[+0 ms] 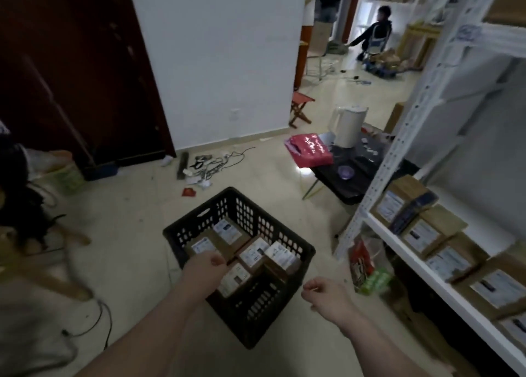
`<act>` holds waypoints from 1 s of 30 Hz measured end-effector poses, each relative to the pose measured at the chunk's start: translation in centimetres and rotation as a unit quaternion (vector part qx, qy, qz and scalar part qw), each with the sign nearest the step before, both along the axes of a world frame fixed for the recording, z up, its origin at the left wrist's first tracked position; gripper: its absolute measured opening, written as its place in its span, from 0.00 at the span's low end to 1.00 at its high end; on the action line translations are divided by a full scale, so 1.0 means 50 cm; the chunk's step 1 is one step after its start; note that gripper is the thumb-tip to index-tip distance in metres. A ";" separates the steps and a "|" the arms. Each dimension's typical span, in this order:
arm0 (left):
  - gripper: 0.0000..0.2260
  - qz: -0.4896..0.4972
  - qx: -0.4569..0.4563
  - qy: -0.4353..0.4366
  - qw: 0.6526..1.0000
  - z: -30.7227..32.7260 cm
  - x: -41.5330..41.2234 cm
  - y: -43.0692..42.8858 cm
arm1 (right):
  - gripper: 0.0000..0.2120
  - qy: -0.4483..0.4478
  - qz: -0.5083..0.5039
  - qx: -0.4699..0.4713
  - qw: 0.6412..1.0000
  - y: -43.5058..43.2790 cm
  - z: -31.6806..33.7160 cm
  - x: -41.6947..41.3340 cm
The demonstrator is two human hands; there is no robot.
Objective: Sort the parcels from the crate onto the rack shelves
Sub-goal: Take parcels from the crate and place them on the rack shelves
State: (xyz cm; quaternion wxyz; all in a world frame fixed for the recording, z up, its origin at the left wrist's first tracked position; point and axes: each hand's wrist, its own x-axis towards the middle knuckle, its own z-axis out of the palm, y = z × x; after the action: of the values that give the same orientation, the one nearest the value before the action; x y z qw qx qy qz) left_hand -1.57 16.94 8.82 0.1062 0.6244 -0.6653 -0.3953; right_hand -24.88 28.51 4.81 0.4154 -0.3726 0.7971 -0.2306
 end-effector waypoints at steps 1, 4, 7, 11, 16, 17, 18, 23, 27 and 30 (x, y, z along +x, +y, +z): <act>0.04 0.013 0.014 -0.002 1.000 -0.014 0.024 -0.004 | 0.03 0.008 0.015 0.014 1.000 -0.016 -0.014 0.010; 0.04 0.046 0.052 -0.019 0.997 -0.069 0.075 -0.011 | 0.04 0.034 0.061 0.063 0.996 -0.057 -0.055 0.034; 0.05 0.062 0.097 -0.017 0.993 -0.118 0.098 -0.031 | 0.04 0.053 0.087 0.099 0.990 -0.106 -0.105 0.049; 0.13 0.046 0.170 -0.020 0.984 -0.170 0.098 -0.105 | 0.13 0.078 0.124 0.138 0.979 -0.180 -0.174 0.055; 0.12 0.014 0.202 -0.057 0.978 -0.230 0.077 -0.234 | 0.14 0.101 0.125 0.174 0.972 -0.286 -0.235 0.027; 0.09 0.013 0.201 -0.060 0.978 -0.245 0.070 -0.261 | 0.12 0.107 0.120 0.176 0.971 -0.307 -0.244 0.019; 0.08 0.014 0.198 -0.059 0.978 -0.263 0.064 -0.286 | 0.10 0.118 0.119 0.178 0.970 -0.328 -0.253 0.009; 0.17 0.017 0.233 -0.026 0.972 -0.356 0.027 -0.368 | 0.12 0.150 0.091 0.210 0.962 -0.411 -0.315 -0.031; 0.20 -0.025 0.281 -0.025 0.959 -0.439 0.003 -0.413 | 0.22 0.149 0.049 0.233 0.960 -0.458 -0.385 -0.040; 0.20 -0.068 0.297 -0.025 0.952 -0.498 -0.019 -0.453 | 0.30 0.166 0.043 0.258 0.951 -0.488 -0.449 -0.046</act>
State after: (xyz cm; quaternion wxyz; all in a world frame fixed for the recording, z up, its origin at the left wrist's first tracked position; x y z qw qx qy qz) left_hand -2.51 -5.72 -16.06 -0.1280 0.5907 -0.5616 -0.5651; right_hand -27.17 4.12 -17.63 0.3691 -0.3198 0.8701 0.0663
